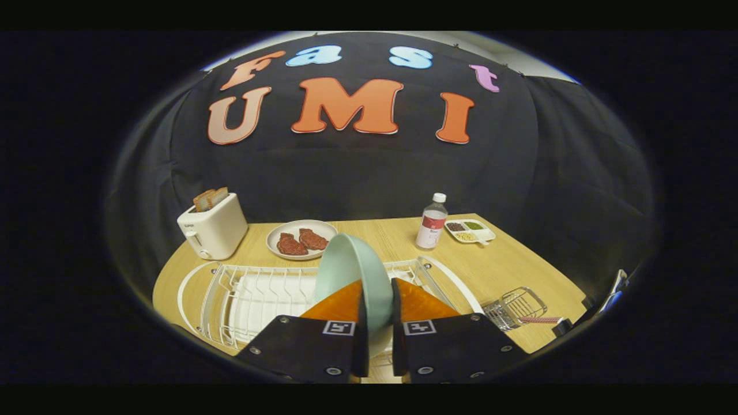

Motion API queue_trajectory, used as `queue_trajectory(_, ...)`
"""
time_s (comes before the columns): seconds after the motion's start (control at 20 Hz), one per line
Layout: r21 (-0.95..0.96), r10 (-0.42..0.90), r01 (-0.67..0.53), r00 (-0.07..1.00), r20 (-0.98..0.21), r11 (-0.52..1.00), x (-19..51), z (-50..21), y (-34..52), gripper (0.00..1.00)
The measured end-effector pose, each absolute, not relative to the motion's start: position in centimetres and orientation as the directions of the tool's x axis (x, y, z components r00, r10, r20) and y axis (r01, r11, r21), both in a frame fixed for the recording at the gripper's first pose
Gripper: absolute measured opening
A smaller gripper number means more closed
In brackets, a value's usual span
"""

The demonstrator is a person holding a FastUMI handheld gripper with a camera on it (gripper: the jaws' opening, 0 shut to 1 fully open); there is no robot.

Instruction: Take the plate from the dish rack, then take the spoon from the basket and place it into the plate.

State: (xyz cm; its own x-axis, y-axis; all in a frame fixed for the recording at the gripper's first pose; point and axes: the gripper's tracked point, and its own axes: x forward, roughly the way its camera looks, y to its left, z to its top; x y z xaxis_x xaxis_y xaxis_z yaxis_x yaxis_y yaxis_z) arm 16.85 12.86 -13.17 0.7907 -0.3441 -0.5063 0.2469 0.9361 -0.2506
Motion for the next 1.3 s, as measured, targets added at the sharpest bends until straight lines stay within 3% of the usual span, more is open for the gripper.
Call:
queue_trajectory(0.7,-0.386,-0.39,0.228,0.819,-0.42,0.894,17.2,-11.2,13.9,0.16)
queue_trajectory(0.8,-0.419,-0.414,0.253,0.838,-0.355,0.872,17.4,-9.2,13.0,0.16)
queue_trajectory(1.3,-0.146,-0.268,0.226,0.863,-0.429,0.963,12.8,-7.0,12.3,0.1)
